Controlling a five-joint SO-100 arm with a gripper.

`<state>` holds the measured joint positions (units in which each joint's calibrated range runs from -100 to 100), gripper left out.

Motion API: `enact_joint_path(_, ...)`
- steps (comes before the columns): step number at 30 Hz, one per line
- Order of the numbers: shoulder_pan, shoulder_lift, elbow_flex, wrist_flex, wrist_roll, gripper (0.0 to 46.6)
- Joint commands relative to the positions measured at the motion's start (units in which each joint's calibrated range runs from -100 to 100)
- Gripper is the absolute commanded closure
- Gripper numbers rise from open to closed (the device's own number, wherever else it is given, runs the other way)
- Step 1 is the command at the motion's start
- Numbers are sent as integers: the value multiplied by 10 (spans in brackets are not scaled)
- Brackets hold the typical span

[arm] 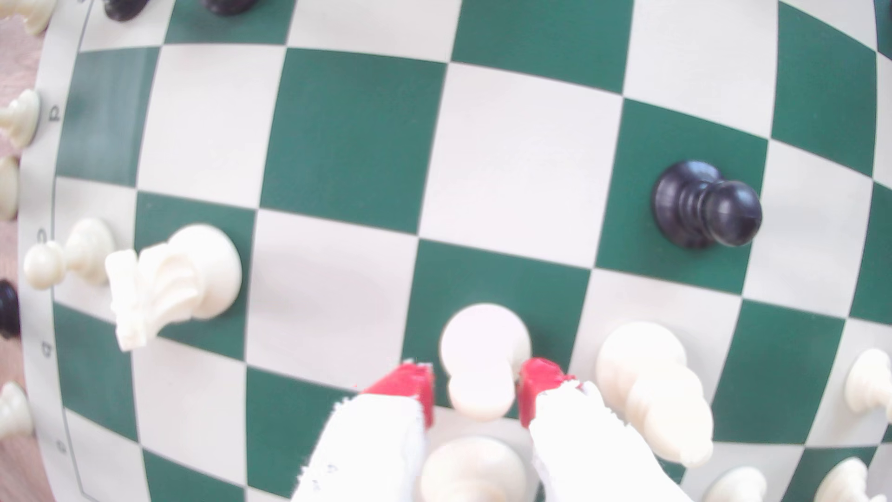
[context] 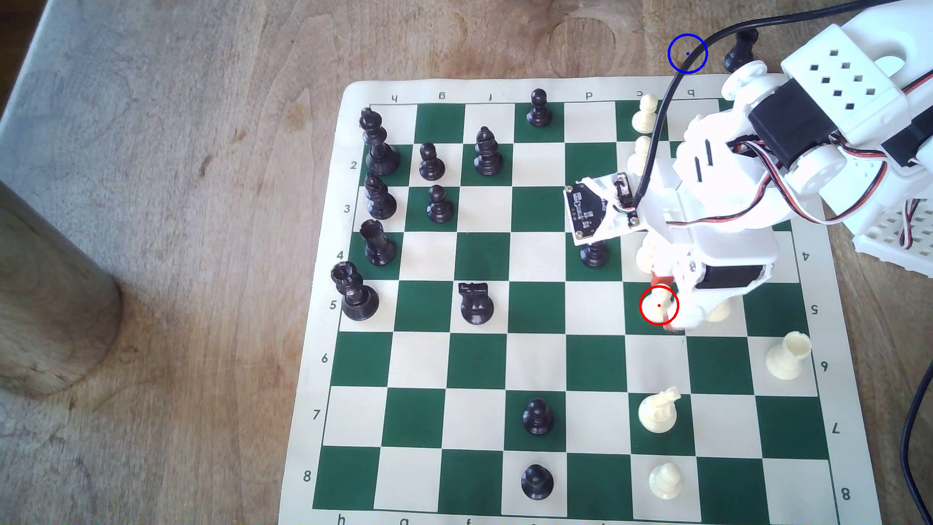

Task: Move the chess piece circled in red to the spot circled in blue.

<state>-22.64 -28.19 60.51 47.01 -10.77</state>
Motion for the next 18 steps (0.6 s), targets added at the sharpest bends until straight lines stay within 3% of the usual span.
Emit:
enact_joint_path(1, -2, -16, -13, -6, -1, 426)
enact_joint_path(5, -2, -22, -13, -6, -1, 454)
enact_joint_path(12, 23, -123, -15, -6, -17, 462)
enact_joint_path(18, 92, -272, -27, 22, -21, 463)
